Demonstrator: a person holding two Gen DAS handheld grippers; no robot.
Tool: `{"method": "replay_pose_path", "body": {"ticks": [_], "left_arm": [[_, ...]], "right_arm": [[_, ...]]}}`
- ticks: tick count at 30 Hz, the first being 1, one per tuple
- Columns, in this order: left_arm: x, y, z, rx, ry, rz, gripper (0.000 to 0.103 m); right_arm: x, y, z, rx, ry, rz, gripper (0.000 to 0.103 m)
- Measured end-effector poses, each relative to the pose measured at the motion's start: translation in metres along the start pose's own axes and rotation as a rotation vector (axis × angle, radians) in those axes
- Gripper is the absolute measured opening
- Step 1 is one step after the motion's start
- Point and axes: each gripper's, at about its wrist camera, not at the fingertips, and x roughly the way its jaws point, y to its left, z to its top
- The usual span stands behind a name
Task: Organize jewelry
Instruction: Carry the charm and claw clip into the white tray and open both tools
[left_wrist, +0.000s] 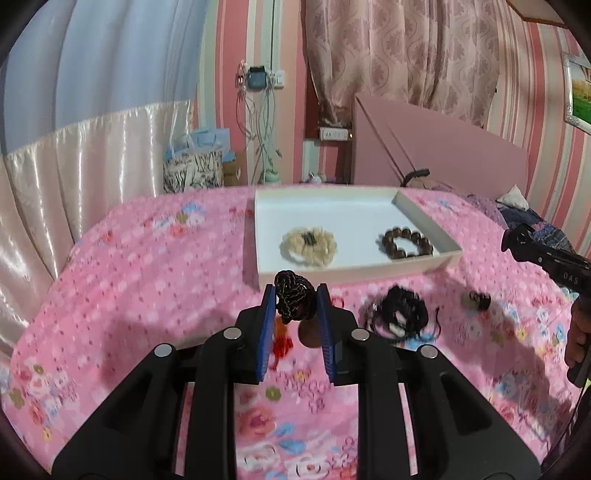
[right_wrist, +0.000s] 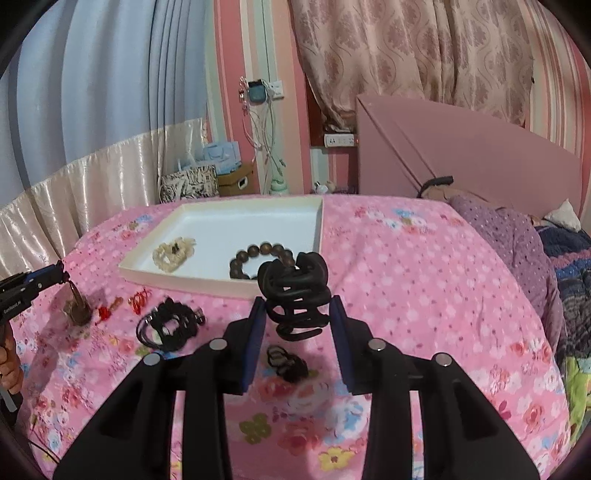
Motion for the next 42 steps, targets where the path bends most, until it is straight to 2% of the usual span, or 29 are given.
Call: {"method": "replay_pose_path", "body": {"ticks": [6,11,18,20,23,33,42], "left_arm": [[0.015,-0.003,0.032,0.004,-0.034,0.035,0.021],[0.039,-0.013,0.063,0.009,-0.055,0.034,0.021],[0.08,-0.023,0.092,0.004,-0.044,0.022,0.021],[0.098,-0.024,0.098,0.004,-0.038,0.045,0.021],[0.124,-0.025,0.104,-0.002,-0.013,0.04,0.021],[0.189,-0.004,0.119,-0.038,0.019,0.099,0.021],[0.236,0.011,0.105,-0.061,0.086,0.112,0.021]], "right_arm": [[0.009,0.011,0.021,-0.022,-0.022,0.005,0.035],[0.024,0.023,0.046,-0.031,-0.04,0.025,0.035],[0.058,0.03,0.086,-0.026,-0.052,0.054,0.035],[0.069,0.031,0.093,-0.02,-0.051,0.057,0.035],[0.093,0.032,0.102,-0.011,-0.041,0.057,0.035],[0.172,0.034,0.114,-0.029,0.041,0.024,0.036],[0.22,0.021,0.099,-0.022,0.112,-0.023,0.036]]}}
